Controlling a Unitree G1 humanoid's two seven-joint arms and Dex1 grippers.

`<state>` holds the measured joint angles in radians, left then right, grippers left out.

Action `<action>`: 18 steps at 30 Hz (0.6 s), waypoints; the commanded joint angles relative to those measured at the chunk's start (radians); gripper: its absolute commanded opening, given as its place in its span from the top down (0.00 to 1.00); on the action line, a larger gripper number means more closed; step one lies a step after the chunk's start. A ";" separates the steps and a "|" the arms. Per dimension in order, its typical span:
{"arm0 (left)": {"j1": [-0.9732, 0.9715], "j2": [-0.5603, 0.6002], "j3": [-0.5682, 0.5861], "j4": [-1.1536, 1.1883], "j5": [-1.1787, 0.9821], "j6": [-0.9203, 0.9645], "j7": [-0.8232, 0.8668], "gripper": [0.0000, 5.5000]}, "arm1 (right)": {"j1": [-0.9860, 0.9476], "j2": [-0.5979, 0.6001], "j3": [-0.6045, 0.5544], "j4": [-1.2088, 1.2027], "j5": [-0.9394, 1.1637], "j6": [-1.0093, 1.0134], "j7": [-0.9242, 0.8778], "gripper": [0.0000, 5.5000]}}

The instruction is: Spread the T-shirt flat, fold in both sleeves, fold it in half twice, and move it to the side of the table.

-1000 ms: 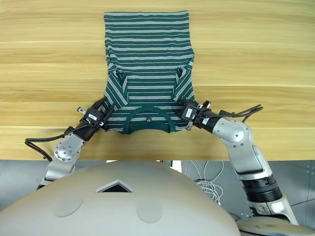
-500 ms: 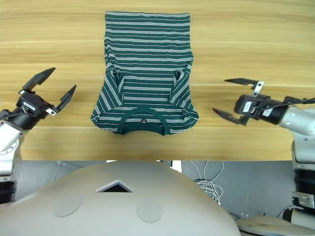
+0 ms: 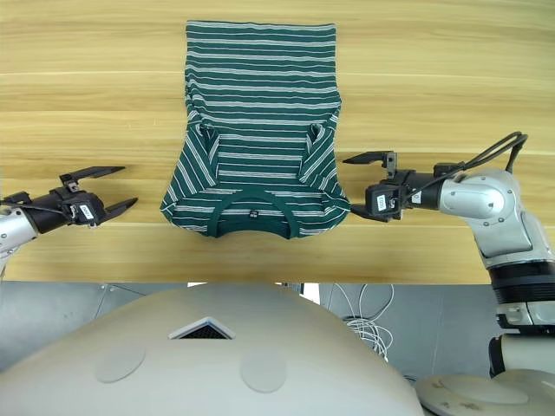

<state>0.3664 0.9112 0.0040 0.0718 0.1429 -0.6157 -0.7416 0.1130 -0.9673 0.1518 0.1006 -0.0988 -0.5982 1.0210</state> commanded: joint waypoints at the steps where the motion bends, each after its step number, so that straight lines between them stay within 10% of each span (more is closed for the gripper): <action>1: -0.010 0.018 -0.072 -0.006 0.016 0.019 -0.065 0.40 | 0.007 0.020 0.062 0.010 -0.011 0.025 0.024 0.12; 7: -0.078 -0.009 -0.177 0.010 0.022 0.014 -0.100 0.40 | -0.026 0.052 0.111 0.028 -0.016 0.051 0.015 0.12; 18: -0.117 0.007 -0.248 0.051 0.014 -0.026 -0.114 0.40 | -0.051 0.041 0.164 0.026 0.002 0.071 0.054 0.51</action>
<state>0.2232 0.9067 -0.1990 0.0814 0.1132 -0.6606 -0.8072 0.0425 -0.9144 0.2818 0.1059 -0.0690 -0.5634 1.0396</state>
